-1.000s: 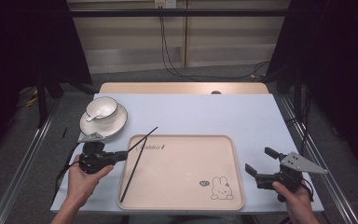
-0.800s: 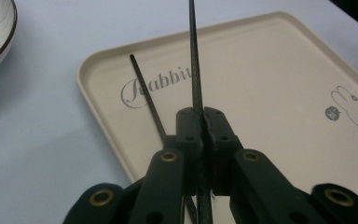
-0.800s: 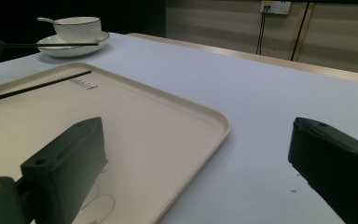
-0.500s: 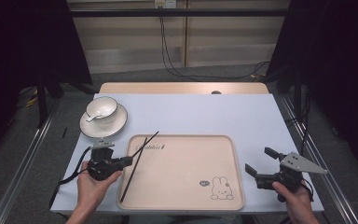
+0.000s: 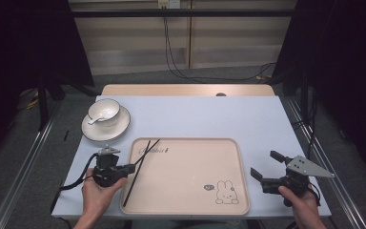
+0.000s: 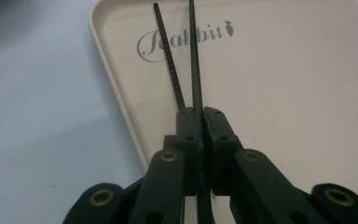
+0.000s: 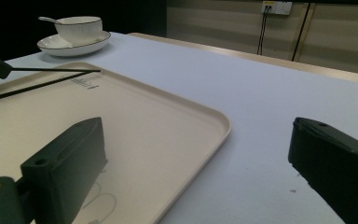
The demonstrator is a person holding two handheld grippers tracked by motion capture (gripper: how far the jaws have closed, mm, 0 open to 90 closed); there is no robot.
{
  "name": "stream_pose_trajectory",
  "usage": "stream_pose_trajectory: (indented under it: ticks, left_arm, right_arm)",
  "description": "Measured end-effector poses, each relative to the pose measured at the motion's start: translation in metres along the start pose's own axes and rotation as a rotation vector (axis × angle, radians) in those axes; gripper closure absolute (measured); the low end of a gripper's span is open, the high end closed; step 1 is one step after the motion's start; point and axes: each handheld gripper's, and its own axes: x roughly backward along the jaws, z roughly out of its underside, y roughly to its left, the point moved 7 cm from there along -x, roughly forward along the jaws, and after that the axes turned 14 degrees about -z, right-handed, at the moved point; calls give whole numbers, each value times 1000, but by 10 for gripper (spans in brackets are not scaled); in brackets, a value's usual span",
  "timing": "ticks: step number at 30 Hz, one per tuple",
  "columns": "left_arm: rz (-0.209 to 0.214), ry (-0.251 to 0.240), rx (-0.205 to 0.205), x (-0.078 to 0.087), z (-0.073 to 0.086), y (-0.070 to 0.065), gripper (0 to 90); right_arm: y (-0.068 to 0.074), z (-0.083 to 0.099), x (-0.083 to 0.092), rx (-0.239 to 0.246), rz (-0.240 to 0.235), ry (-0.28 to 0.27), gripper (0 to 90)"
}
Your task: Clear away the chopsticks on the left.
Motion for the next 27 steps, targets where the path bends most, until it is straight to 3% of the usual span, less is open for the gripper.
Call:
stream_pose_trajectory:
  ticks: [7,18,20,27]
  left_arm:
    - [-2,9,42,-5,3,-7,857]
    - [-6,40,41,-11,9,-15,855]
    - [-2,38,61,-12,9,-17,855]
    - [-11,52,44,-17,13,-20,854]
  right_arm:
    - [0,0,0,-7,1,-5,37]
    - [0,0,0,-9,-5,0,37]
    - [0,-1,0,-7,-1,-9,37]
    - [1,-1,0,-5,0,-6,37]
